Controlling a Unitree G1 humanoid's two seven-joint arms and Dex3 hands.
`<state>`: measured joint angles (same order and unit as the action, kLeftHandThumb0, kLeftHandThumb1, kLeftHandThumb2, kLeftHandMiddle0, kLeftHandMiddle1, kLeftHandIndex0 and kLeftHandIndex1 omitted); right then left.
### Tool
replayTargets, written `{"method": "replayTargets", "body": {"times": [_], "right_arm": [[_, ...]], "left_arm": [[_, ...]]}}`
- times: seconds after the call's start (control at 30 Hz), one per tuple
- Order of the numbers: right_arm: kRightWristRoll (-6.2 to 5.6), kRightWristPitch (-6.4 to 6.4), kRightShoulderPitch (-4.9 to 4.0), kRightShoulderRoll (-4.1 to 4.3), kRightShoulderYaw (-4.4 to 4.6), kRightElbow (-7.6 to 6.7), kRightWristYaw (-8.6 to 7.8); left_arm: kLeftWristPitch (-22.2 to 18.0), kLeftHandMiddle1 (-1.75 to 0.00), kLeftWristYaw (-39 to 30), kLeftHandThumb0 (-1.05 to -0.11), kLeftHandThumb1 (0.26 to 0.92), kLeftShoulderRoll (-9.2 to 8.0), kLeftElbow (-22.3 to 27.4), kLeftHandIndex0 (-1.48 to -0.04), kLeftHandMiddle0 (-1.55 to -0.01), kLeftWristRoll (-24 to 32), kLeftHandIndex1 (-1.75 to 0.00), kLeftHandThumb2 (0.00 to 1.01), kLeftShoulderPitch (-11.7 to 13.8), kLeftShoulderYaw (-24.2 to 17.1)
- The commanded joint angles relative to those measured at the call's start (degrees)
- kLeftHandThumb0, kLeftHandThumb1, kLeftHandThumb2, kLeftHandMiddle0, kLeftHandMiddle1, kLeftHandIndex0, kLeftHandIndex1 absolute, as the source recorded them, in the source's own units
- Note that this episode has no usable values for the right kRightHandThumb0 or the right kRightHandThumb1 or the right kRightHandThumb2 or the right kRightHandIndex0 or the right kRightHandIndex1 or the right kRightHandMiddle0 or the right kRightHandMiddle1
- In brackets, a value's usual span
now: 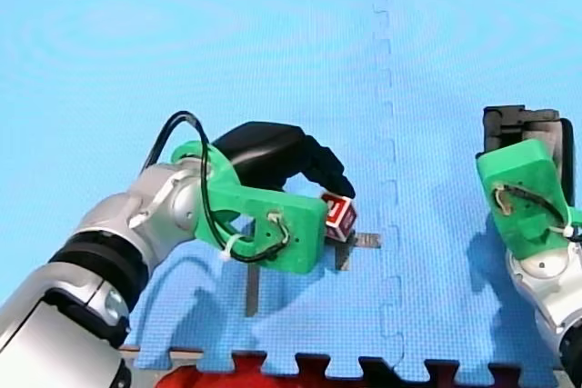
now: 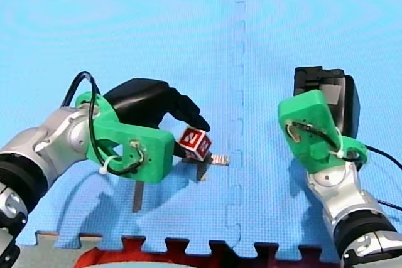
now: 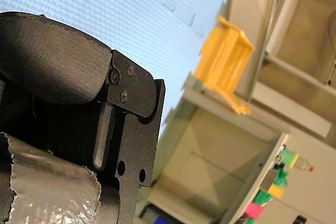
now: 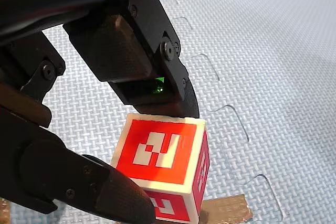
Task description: Stack cube left
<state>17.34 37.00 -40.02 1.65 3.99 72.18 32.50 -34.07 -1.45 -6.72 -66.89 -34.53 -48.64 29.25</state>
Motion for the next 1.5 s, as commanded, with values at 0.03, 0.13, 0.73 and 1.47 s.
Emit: {"method": "replayTargets", "body": {"times": [0.03,0.13,0.73,1.47], "right_arm": [[-0.03,-0.28,-0.11,-0.07,0.04,-0.13,0.32],[0.04,-0.35,-0.13,-0.19,0.14,-0.15,0.54],[0.13,-0.22,-0.02,-0.61,0.34,-0.28,1.59],[0.74,0.84,0.68,0.11,0.76,-0.33,2.64]], "left_arm": [[-0.6,-1.75,0.6,-0.461,0.806,0.08,-0.6,-1.27,-0.99,-0.1,0.0,0.0,0.1,0.1],[-1.1,-1.75,0.8,-0.456,0.808,0.07,-0.7,-1.27,-1.0,0.0,0.0,0.0,0.1,0.1],[-4.2,-1.75,0.8,-0.445,0.822,0.99,-2.9,-1.27,-1.03,0.8,0.0,0.01,0.4,-0.5],[-0.8,-1.68,1.9,-0.481,0.809,1.24,-4.5,-1.29,-1.02,-1.0,0.0,0.0,0.2,0.5]]}}
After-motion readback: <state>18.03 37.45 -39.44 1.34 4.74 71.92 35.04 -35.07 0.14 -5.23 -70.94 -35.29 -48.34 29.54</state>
